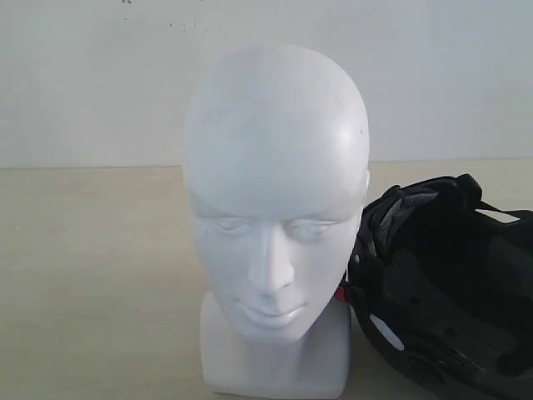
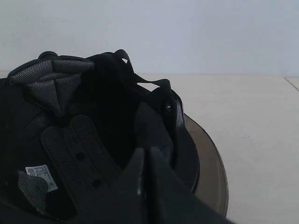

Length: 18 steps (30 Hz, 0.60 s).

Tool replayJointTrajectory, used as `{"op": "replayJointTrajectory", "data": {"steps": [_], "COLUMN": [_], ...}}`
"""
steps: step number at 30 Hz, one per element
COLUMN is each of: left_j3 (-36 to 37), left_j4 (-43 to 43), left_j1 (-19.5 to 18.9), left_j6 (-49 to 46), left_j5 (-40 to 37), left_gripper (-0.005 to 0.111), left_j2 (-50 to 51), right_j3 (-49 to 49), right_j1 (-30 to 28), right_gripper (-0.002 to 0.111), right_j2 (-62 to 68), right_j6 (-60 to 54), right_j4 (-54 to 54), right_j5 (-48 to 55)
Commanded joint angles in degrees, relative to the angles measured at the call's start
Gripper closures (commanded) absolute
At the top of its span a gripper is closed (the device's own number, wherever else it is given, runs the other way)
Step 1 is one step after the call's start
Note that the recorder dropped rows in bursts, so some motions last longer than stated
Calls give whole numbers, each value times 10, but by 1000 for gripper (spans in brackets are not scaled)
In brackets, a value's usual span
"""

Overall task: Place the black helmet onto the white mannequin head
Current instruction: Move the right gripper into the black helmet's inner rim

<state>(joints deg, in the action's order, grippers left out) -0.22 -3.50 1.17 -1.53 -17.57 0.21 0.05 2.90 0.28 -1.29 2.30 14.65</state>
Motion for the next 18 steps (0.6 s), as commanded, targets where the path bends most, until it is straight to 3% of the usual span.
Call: {"op": "replayJointTrajectory", "data": {"steps": [1,18], "left_j3": [2,2], "left_j4": [-1,-1], "left_j1": [0,0], "left_j6": [-1,-1], "left_j5": [6,6], "left_gripper": [102,102], "left_j2": [-2,-2], "right_j3": [0,0], "right_j1": [2,2], "right_gripper": [108,108], "right_j2": [-3,-3], "right_j6": [-1,-1], "right_j4": [-1,-1], "right_j5": [-2,2]}}
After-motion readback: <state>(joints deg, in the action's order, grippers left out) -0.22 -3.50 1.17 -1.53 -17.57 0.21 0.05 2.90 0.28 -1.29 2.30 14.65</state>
